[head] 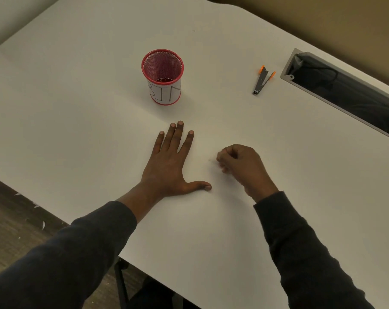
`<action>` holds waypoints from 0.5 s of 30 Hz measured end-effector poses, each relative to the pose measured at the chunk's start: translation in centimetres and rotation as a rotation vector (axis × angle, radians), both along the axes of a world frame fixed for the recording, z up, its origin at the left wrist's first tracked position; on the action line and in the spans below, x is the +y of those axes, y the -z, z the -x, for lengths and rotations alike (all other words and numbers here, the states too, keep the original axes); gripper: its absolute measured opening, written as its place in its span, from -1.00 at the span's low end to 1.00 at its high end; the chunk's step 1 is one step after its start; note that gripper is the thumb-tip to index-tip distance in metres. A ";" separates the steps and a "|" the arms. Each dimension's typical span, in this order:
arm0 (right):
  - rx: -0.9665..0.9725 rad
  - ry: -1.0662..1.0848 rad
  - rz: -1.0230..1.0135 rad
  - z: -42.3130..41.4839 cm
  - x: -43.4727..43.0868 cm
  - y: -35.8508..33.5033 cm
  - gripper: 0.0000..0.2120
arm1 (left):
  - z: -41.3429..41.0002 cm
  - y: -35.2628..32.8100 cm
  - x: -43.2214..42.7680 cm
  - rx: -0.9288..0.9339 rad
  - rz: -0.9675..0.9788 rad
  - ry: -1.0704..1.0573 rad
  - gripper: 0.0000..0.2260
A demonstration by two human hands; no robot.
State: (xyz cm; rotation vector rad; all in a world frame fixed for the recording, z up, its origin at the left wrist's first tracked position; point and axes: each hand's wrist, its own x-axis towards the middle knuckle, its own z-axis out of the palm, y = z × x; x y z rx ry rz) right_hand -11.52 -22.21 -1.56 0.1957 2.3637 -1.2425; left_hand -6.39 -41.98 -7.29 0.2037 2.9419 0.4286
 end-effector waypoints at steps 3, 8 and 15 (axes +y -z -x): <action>-0.112 0.121 0.224 -0.1 1.4 0.3 -0.90 | 0.1 0.0 0.0 -0.007 0.008 -0.001 0.26; -0.110 0.129 0.289 -0.4 2.0 0.5 -0.92 | 0.0 0.0 0.0 0.006 0.000 -0.002 0.25; 0.176 -0.158 -0.059 -0.7 0.7 0.9 -0.94 | 0.0 0.0 0.1 0.021 -0.016 -0.005 0.26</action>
